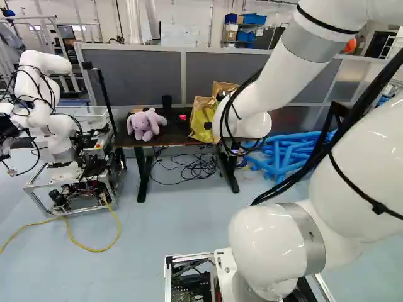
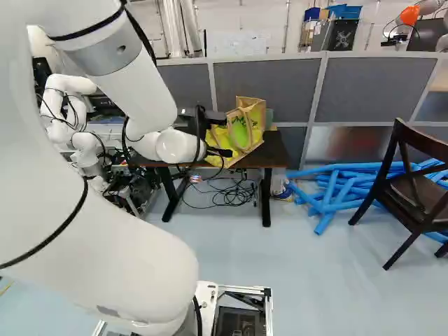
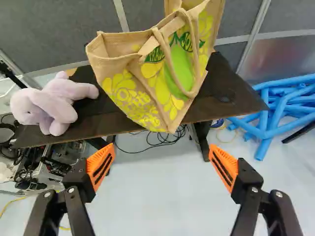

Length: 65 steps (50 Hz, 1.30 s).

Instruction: Pick up the bag on the ground and place it on the table

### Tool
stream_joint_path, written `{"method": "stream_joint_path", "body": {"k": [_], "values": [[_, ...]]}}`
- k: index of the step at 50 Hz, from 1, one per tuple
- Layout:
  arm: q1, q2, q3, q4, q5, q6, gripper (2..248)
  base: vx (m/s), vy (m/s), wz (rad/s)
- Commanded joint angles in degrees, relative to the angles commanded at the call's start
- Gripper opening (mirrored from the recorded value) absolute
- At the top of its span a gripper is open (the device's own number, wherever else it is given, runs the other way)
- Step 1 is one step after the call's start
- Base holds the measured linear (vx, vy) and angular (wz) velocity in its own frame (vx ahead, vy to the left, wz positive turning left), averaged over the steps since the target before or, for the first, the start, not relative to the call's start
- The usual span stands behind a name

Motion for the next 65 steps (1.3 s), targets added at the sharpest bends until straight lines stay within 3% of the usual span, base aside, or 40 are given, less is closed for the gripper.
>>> {"method": "stream_joint_path", "body": {"k": [28,65], "values": [[0.7,3.0,8.1,-0.1,11.8,-3.9,247,0.0,0.0,0.0],[1.2,4.9,13.5,-0.1,19.5,-6.4,247,0.0,0.0,0.0]]}}
